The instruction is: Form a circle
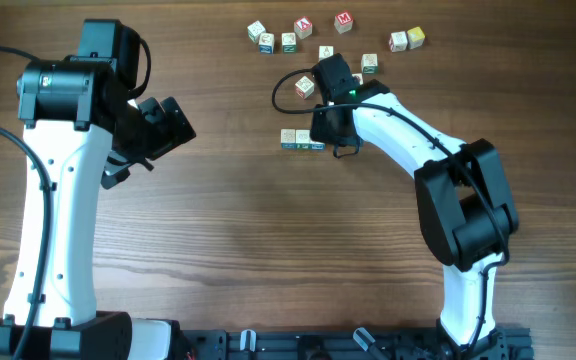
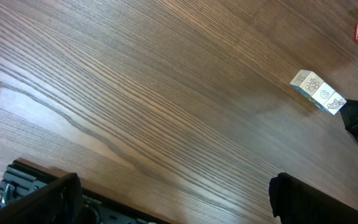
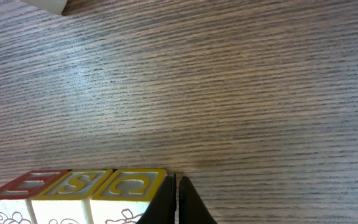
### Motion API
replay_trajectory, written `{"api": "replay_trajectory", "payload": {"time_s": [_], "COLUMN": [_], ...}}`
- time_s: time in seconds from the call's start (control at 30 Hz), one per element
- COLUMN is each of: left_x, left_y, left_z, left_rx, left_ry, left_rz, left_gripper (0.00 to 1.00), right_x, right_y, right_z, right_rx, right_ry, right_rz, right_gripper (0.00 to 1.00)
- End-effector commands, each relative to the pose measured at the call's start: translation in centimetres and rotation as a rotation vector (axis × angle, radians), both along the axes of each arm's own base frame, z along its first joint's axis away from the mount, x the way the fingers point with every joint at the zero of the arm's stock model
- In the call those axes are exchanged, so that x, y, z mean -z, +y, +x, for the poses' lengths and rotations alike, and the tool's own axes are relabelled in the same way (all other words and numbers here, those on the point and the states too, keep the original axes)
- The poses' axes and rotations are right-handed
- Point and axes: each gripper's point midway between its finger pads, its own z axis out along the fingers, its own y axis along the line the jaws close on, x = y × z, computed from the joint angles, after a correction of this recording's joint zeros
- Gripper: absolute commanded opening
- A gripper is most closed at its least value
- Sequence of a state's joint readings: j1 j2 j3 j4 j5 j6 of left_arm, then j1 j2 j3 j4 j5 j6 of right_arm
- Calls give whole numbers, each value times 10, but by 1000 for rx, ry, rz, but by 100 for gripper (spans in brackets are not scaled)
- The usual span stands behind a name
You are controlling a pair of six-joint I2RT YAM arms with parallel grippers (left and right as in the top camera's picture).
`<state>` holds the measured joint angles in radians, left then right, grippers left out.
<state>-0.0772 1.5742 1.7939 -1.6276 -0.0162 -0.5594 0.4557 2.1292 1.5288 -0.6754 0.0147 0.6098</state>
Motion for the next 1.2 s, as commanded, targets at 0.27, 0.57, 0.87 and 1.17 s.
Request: {"api": "replay_trajectory", "payload": {"time_s": [0.27, 0.57, 0.87, 1.17], "left_x": [-1, -1, -1, -1], "left_y": [0, -1, -1, -1], "left_z": [-1, -1, -1, -1], "left_rx": [-6, -6, -6, -6], "left_ry": [-4, -4, -4, -4], "left_rz": [-6, -6, -6, -6], "left_gripper": [100, 100, 100, 100], "right_x": [-14, -11, -10, -8], "right_y": [8, 2, 3, 4], "right_z": [7, 2, -4, -10], "right_rx": [-15, 23, 9, -9], "right_ry": [-34, -9, 19, 44], "right_rz": [29, 7, 13, 20], "right_gripper": [5, 4, 5, 4]}}
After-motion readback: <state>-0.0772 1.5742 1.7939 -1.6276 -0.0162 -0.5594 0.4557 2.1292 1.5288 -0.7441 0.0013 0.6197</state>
